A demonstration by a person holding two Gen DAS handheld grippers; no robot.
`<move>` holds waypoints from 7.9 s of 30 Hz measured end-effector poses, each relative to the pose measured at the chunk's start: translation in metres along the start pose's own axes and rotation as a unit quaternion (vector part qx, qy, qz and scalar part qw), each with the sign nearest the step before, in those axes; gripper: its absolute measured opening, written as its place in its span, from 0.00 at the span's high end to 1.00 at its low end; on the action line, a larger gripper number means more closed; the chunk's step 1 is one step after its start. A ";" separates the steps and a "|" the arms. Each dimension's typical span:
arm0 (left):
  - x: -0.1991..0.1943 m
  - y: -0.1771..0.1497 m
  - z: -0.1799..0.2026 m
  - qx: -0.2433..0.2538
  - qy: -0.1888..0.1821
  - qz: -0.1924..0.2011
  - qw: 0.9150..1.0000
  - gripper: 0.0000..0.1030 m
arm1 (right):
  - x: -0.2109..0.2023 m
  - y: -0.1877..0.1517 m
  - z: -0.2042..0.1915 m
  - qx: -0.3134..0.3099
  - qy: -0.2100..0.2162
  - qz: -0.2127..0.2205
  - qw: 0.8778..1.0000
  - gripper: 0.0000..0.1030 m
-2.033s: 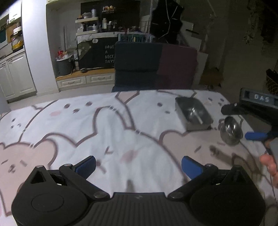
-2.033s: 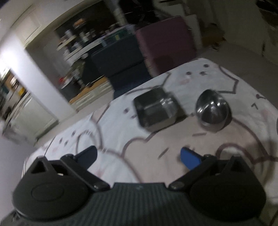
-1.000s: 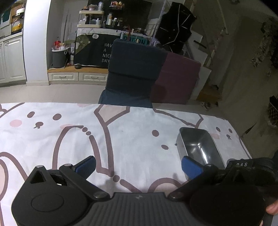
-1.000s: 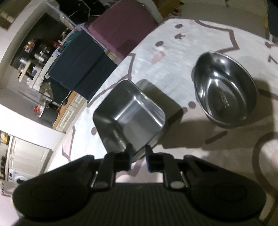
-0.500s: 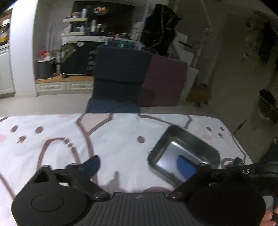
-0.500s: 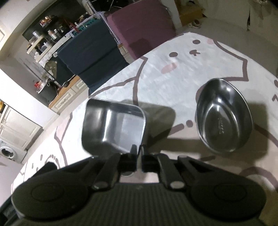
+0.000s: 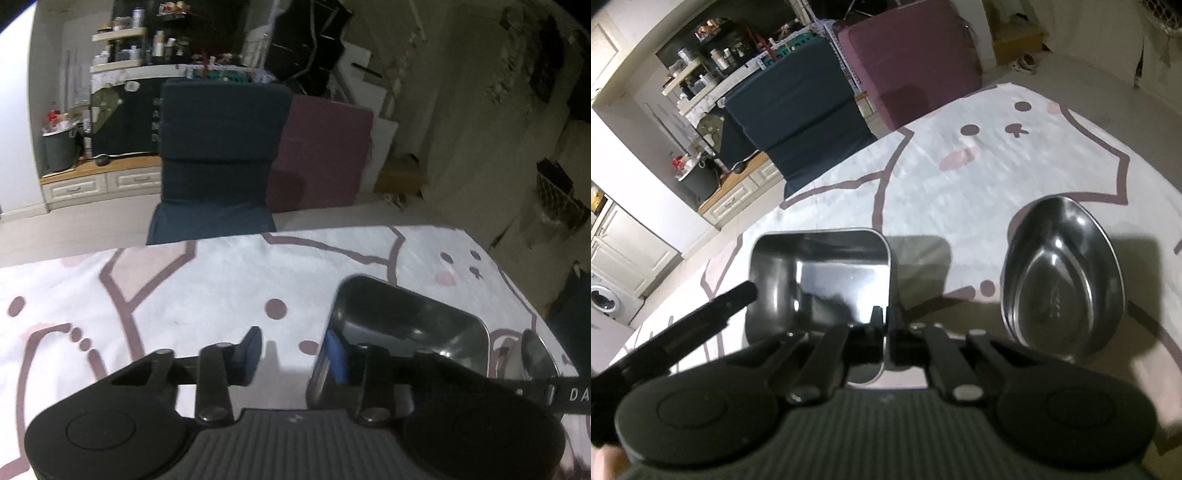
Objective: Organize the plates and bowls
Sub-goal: 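Close the right gripper on the tray rim while the left gripper closes too, then lift the steel tray with both grippers and carry it toward the stacked dishes, then lower the steel tray beside the stacked dishes with both grippers, then open both grippers to release the steel tray, then move both tools to the round steel bowl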
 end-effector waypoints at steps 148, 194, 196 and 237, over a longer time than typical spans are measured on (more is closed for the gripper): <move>-0.334 -0.245 -0.133 -0.053 0.176 -0.135 0.974 0.89 | -0.146 -0.274 -0.183 -0.298 0.105 -0.140 0.938 0.92; -0.360 -0.155 -0.040 -0.035 0.119 0.009 0.992 0.00 | -0.246 -0.181 -0.084 -0.302 0.064 0.040 0.950 0.00; -0.350 -0.150 -0.024 -0.031 0.103 0.008 0.994 0.00 | -0.247 -0.171 -0.067 -0.290 0.056 0.047 0.954 0.00; -0.095 -0.111 0.190 -0.058 -0.021 -0.037 0.997 0.09 | -0.086 0.071 0.187 -0.250 0.019 0.126 0.960 0.13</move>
Point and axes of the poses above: each gripper's, at about its wrist camera, not at the fingertips, and x roughly the way its jaws point, z to its right, y to its top, the point moved 7 cm from there along x, roughly the way its jaws point, and after that the axes turned 8 degrees about -x, right-handed, at the moved point
